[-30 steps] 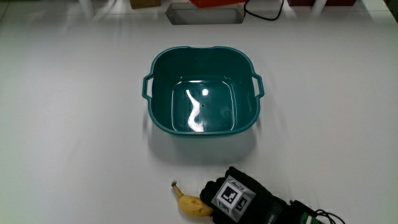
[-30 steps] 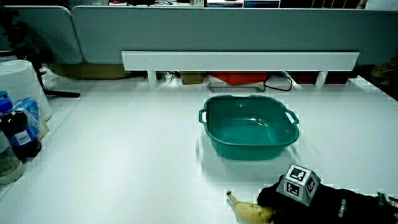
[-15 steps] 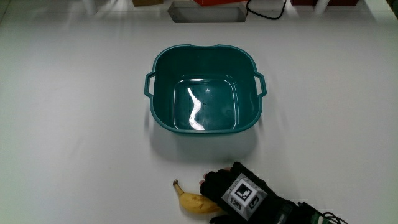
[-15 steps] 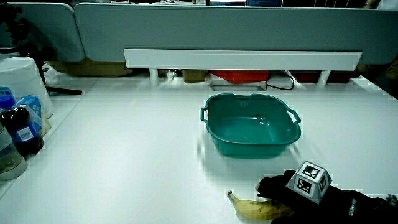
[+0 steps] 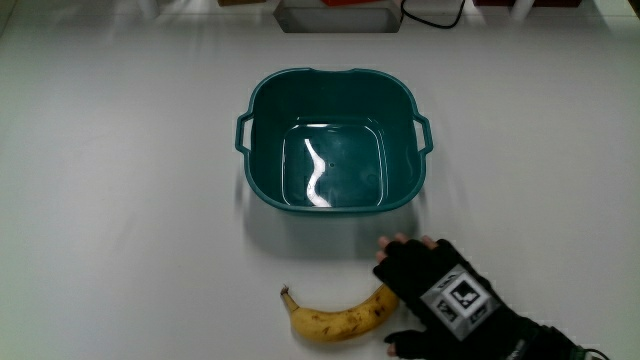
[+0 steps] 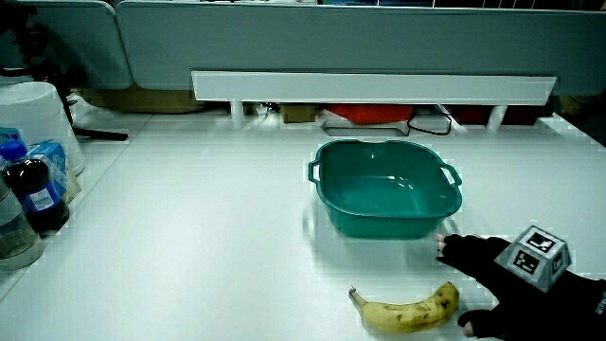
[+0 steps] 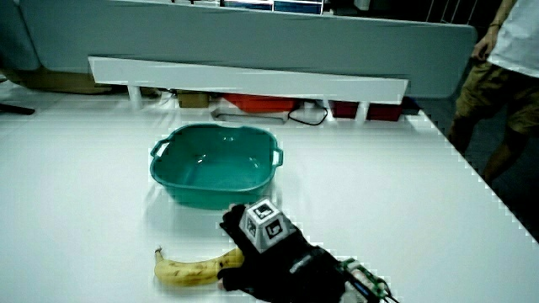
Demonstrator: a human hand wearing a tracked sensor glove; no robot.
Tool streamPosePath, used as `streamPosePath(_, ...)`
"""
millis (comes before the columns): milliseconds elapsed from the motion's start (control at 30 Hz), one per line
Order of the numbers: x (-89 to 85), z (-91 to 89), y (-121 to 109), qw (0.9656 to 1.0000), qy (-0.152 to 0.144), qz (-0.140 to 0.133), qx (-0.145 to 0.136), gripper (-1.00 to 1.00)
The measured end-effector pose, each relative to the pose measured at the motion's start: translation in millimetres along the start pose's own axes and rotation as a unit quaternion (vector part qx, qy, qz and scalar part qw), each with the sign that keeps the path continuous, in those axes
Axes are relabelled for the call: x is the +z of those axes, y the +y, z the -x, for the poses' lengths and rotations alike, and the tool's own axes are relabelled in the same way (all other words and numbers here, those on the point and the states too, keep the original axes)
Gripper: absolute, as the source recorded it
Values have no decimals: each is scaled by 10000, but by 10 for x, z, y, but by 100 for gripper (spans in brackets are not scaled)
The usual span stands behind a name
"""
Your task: Place banana on desk
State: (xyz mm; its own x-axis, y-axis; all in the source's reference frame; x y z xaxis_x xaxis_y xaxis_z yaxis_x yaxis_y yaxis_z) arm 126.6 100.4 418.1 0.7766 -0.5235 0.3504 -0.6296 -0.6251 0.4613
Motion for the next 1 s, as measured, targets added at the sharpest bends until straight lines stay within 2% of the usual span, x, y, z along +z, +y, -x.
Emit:
streamPosePath(100, 45, -122, -86, 9997, 46, -19, -247, -100)
streamPosePath(133, 25, -182, -111, 9995, 2, -134, -294, -100)
streamPosePath(200, 37, -272, -157, 9990, -87, -129, -410, -100)
streamPosePath(233, 36, -317, -180, 9981, -249, -180, -536, -100)
streamPosePath(400, 0, -532, -302, 9961, -347, -310, -744, -100)
streamPosePath(500, -30, -632, -371, 9920, -732, -506, -900, -100)
streamPosePath(667, -67, -690, -426, 9899, -842, -604, -971, -100)
streamPosePath(833, -84, -691, -429, 9901, -835, -541, -986, -100)
streamPosePath(867, -69, -681, -429, 9907, -742, -533, -1011, -100)
streamPosePath(967, -91, -685, -421, 9898, -864, -564, -978, -100)
streamPosePath(1000, -81, -676, -419, 9906, -782, -563, -975, -100)
